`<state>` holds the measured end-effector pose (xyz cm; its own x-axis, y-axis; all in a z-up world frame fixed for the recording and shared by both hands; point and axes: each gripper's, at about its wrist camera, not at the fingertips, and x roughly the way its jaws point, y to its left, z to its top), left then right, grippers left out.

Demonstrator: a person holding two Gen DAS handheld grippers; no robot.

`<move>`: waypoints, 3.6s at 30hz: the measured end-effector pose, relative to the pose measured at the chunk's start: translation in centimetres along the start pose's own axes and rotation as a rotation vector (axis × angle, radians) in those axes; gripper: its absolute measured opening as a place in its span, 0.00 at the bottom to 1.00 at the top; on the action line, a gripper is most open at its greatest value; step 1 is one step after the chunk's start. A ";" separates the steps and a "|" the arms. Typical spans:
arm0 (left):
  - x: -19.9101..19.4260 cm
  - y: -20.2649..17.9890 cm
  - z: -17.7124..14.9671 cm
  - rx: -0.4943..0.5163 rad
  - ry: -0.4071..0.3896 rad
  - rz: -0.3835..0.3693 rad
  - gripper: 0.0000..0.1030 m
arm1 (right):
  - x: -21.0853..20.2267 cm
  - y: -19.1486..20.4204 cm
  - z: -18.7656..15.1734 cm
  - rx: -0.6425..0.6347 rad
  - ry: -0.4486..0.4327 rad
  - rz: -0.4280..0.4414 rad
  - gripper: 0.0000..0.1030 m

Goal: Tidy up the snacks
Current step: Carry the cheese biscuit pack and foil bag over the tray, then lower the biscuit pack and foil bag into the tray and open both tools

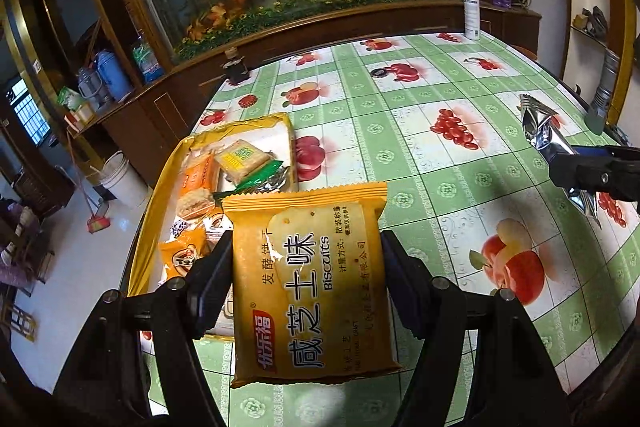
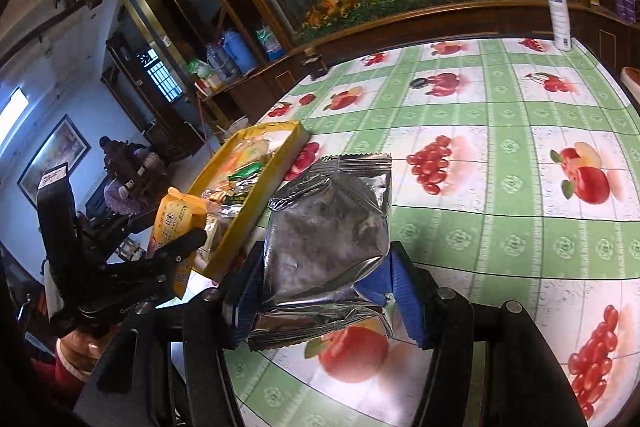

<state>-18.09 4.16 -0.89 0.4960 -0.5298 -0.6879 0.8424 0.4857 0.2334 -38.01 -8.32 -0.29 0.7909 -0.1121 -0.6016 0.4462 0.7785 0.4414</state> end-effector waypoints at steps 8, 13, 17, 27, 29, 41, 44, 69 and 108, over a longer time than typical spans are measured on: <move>0.3 3.0 -0.2 -0.113 0.010 0.044 0.67 | 1.8 2.2 0.1 -0.003 0.028 0.050 0.59; 0.6 4.7 -0.6 -0.166 0.024 0.061 0.67 | 2.7 3.1 0.4 -0.015 0.043 0.067 0.58; 1.0 5.8 -0.8 -0.190 0.029 0.073 0.67 | 3.6 3.8 0.5 -0.018 0.058 0.084 0.58; 1.9 8.6 -1.4 -0.242 0.042 0.096 0.67 | 7.4 6.8 2.3 -0.040 0.087 0.138 0.58; 2.0 9.5 -1.5 -0.260 0.042 0.108 0.67 | 8.4 7.4 2.9 -0.042 0.084 0.145 0.58; 3.6 14.4 -1.6 -0.358 0.062 0.168 0.67 | 13.3 11.2 6.4 -0.067 0.086 0.206 0.58; 4.3 14.9 -1.1 -0.361 0.060 0.173 0.67 | 14.9 12.2 7.3 -0.081 0.094 0.197 0.58; 10.5 15.2 0.0 -0.365 0.167 0.167 0.68 | 25.1 13.8 11.5 -0.159 0.132 0.052 0.58; 6.3 13.2 0.1 -0.350 0.099 0.110 0.71 | 21.8 14.4 11.7 -0.195 0.077 0.032 0.81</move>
<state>-3.82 7.21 -2.06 0.5425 -0.3995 -0.7390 0.6538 0.7532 0.0728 -9.45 -6.77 0.68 0.7655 -0.0435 -0.6420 0.3260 0.8864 0.3286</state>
